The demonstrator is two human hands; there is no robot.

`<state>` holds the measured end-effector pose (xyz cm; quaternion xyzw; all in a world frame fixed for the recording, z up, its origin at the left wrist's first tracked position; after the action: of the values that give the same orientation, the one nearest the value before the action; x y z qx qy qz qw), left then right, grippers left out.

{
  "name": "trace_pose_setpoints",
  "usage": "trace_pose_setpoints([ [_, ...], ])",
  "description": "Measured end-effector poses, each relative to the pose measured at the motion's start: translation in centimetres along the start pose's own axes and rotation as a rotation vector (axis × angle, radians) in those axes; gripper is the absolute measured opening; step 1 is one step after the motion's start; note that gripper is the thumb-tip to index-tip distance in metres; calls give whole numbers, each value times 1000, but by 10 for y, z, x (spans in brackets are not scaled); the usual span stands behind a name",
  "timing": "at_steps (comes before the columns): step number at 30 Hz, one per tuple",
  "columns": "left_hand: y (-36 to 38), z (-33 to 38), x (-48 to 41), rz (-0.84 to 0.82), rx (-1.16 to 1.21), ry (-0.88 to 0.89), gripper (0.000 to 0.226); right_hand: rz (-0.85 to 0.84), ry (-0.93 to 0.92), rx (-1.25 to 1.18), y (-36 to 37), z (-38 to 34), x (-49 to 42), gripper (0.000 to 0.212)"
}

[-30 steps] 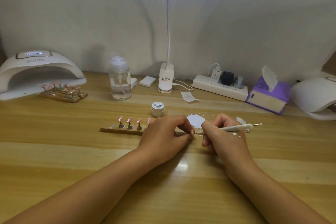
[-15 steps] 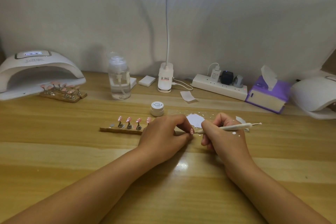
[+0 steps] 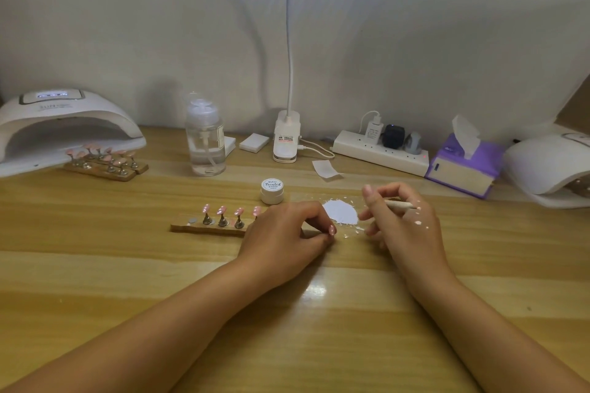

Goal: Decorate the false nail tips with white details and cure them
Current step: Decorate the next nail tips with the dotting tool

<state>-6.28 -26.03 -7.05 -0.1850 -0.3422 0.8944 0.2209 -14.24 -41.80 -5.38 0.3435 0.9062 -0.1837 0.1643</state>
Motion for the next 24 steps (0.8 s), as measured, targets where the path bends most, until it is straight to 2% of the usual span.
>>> trace_pose_setpoints([
  [3, 0, -1, 0, 4, 1, -4, 12, 11, 85, -1, -1, 11, -5, 12],
  [11, 0, -1, 0, 8, -4, -3, 11, -108, 75, 156, 4, 17, -5, 18],
  [18, 0, -1, 0, 8, 2, -8, 9, -74, 77, 131, 3, 15, -4, 17],
  [21, 0, 0, 0, 6, 4, -4, 10, -8, 10, 32, 2, 6, -1, 16],
  [24, 0, 0, 1, 4, 0, -1, 10, -41, -48, -21, 2, -5, 2, 9],
])
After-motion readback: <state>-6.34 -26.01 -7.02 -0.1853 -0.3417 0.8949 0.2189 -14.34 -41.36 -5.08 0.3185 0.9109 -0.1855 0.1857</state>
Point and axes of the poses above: each hand's wrist, its own x-axis away from the middle knuckle, its own y-axis out of the palm, z = x × y, the point moved 3 cm from there along -x, towards the middle knuckle, and after that the axes turned 10 degrees about -y, right-handed, at the moved point
